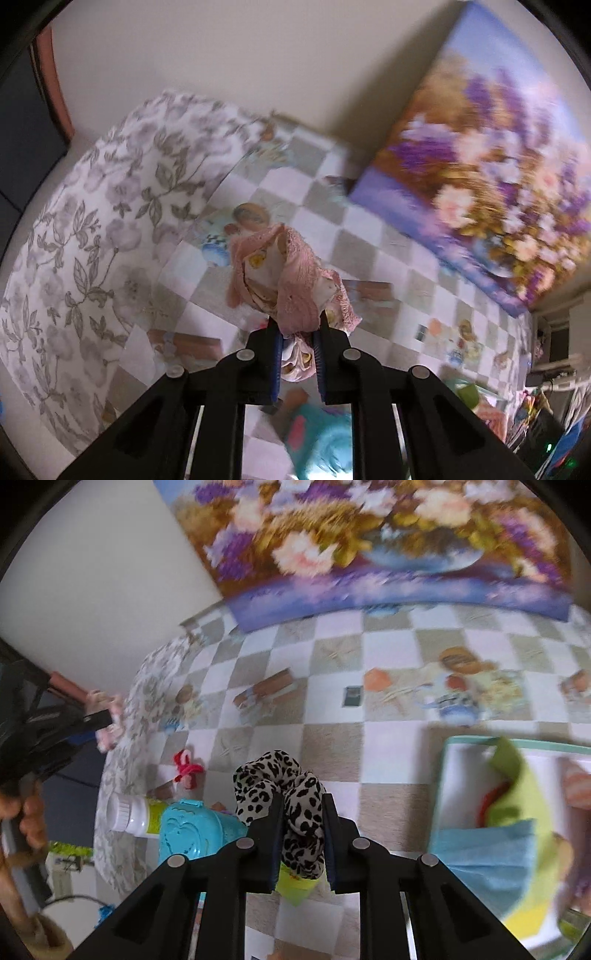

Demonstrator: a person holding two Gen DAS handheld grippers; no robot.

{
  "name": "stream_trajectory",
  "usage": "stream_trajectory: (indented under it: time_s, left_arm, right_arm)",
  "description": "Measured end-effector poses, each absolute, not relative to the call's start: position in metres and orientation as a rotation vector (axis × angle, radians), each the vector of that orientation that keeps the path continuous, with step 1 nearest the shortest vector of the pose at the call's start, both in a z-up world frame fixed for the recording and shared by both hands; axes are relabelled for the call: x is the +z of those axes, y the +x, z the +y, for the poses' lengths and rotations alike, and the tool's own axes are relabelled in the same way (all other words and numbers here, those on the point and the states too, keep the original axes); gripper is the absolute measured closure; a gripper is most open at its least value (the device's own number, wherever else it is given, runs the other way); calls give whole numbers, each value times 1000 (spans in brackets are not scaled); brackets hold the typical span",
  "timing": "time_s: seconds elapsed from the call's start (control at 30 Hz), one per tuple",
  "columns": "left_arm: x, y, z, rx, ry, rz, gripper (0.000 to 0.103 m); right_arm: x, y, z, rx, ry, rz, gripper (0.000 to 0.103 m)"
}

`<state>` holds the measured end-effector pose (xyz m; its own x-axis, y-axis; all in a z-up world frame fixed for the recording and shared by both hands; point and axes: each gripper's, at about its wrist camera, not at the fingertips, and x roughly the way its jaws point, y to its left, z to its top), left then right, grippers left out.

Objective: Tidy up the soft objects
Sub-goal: 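Carry the pink cloth and leopard scrunchie over the white tray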

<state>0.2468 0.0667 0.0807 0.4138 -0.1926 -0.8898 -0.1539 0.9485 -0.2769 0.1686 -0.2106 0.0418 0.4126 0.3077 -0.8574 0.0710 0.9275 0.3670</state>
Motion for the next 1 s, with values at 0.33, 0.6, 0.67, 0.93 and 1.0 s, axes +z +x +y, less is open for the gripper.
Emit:
stream_trajectory:
  time_s: [0.33,0.6,0.67,0.93,1.0]
  left_arm:
    - [96,177,1,-162,-363,1047,88]
    - [90,128,-71,-265,-338,1022,88]
    - [88,120,-87,-288,-314,1029,88]
    - [84,94,-142,-396,-225,1044,87]
    - [81,89,-152,-414,-199,1057,87]
  right_arm:
    - [82,131,-255,52,424,1067,83]
    - [94,96,-304,-48,459,1029,83]
    - [95,90,-316,-75,468,1022,83]
    - [95,63,-373,-201,510,1003,83]
    - [95,56,-384,-230,513,998,83]
